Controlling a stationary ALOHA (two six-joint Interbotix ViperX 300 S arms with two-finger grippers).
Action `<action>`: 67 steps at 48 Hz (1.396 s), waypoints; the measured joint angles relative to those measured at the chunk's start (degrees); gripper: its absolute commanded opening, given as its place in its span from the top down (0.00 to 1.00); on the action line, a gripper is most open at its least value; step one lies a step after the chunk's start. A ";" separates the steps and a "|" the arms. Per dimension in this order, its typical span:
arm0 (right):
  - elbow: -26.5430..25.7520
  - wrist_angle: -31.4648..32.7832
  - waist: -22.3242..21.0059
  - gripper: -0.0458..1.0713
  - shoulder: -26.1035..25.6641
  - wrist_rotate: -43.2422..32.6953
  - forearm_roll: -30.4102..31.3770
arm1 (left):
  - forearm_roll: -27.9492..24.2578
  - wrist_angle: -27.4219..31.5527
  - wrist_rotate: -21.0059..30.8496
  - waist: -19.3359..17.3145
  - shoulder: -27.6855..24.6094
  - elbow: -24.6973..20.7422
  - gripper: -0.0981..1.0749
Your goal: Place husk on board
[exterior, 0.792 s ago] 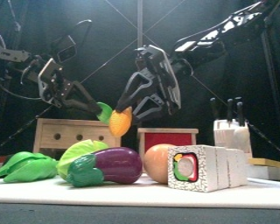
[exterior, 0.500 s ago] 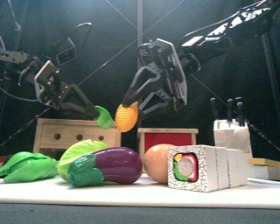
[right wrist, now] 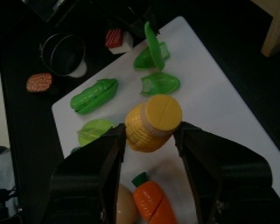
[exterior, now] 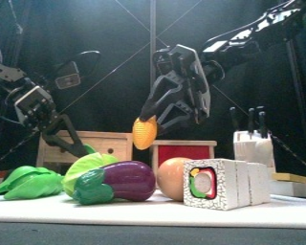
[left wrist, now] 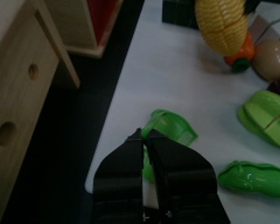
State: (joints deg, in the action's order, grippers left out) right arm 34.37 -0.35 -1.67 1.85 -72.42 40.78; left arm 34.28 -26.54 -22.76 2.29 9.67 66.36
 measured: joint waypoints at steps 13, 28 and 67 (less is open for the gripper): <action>0.00 0.09 -0.09 0.51 0.09 0.09 -0.44 | 2.02 0.09 0.09 -0.35 -2.29 -0.44 0.41; 0.00 0.09 -0.18 0.51 0.53 0.09 -0.53 | 2.11 0.09 0.00 -1.32 -1.58 -0.53 0.33; 0.00 0.88 -0.18 0.51 0.70 0.00 -0.53 | 2.11 -1.85 0.00 -1.49 4.31 -0.53 0.33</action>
State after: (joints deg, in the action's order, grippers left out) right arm 34.37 0.53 -1.85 2.55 -72.42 40.25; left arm 36.39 -28.39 -22.76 0.79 13.97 65.83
